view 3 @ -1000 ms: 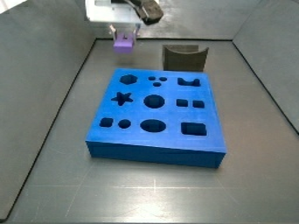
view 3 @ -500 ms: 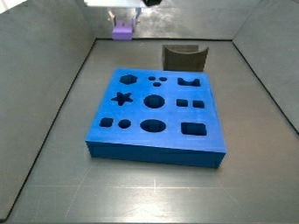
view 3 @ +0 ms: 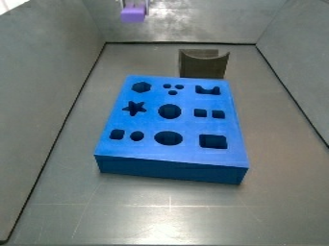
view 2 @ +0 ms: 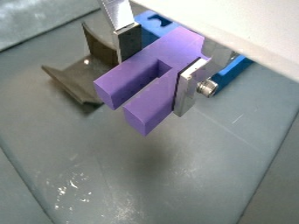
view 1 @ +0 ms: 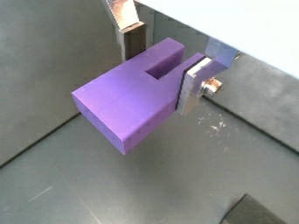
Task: Pick up the double-square object. Move up. Rotate the double-square object. Place the double-square object on the fixture. Regrasp the double-square object. Move to above the board. Insert the double-square object.
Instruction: Place the double-square object on the fixture.
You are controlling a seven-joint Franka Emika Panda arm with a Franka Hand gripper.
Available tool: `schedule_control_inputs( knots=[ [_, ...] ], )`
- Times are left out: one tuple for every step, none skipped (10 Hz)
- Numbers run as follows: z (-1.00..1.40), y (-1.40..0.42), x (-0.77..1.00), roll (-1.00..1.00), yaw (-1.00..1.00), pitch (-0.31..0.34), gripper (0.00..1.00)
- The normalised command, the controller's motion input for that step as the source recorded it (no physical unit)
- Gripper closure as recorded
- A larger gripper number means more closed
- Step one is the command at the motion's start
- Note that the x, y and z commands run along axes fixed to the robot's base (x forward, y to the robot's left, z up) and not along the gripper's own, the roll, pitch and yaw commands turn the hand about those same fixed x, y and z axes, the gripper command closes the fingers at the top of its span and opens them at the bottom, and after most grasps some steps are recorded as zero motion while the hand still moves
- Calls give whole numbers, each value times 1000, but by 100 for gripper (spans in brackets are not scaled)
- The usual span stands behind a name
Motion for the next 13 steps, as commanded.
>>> schedule_control_inputs(
  knots=[
    [512, 19, -5, 55, -15, 73, 100],
    [363, 20, 0, 55, -9, 81, 100],
    [265, 21, 3, 56, -6, 86, 100],
    [190, -443, 1000, -239, -118, -311, 100],
    [169, -440, 1000, -239, -104, -281, 100],
    [156, -408, 1000, -222, -64, -224, 100],
    [148, -389, 1000, -206, -45, -183, 100],
    [132, -364, 1000, -170, -32, -104, 100],
    [119, -337, 1000, -139, -17, -49, 100],
    [102, -304, 1000, -104, 1, -2, 100],
    [95, -288, 1000, -96, 10, 19, 100],
    [85, -259, 1000, -88, 19, 47, 100],
    [80, -248, 1000, -88, 18, 60, 100]
  ],
)
